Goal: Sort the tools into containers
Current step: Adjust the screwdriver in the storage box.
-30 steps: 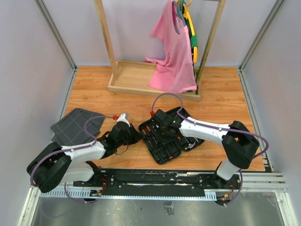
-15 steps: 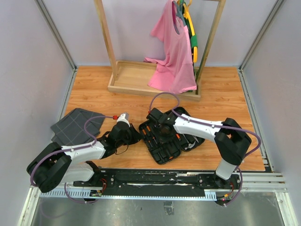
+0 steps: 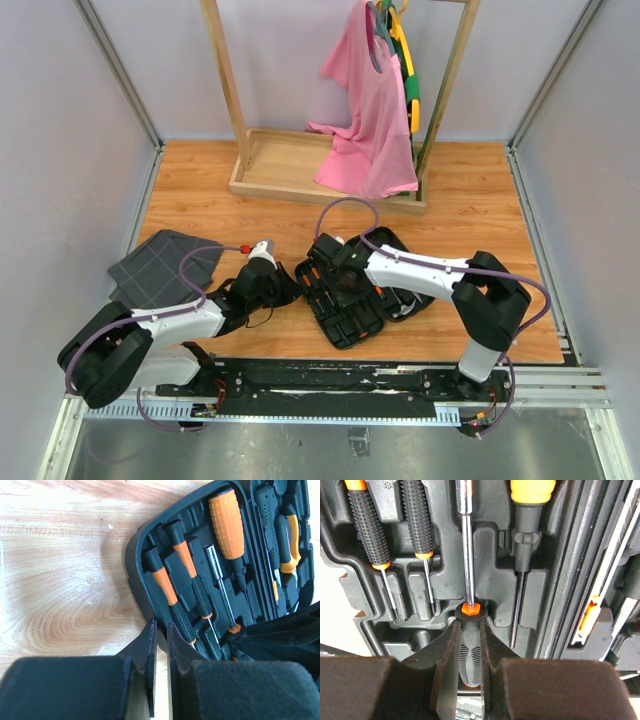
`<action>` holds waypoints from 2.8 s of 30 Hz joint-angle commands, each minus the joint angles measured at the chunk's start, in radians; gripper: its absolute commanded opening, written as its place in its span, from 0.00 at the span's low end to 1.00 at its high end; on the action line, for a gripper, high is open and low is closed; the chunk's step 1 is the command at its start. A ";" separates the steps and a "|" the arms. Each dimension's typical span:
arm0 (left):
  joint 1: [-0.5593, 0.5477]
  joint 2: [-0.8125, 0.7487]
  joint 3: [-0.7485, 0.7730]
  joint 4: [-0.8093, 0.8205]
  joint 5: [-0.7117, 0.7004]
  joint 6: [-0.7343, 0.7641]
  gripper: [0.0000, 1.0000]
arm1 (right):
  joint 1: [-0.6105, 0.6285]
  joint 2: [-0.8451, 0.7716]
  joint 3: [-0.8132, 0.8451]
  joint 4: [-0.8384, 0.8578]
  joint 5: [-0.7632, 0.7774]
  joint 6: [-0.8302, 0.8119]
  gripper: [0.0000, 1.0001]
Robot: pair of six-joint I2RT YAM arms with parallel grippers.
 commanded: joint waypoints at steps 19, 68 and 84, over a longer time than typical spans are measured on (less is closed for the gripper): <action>-0.024 0.049 0.001 -0.041 0.060 0.040 0.00 | 0.105 0.514 -0.268 0.312 -0.174 0.116 0.00; -0.024 0.013 0.008 -0.099 0.014 0.024 0.00 | -0.018 -0.641 -0.351 0.343 0.366 -0.078 0.98; -0.024 0.053 0.027 -0.084 0.021 0.029 0.00 | -0.082 -0.408 -0.216 0.278 -0.006 -0.126 0.26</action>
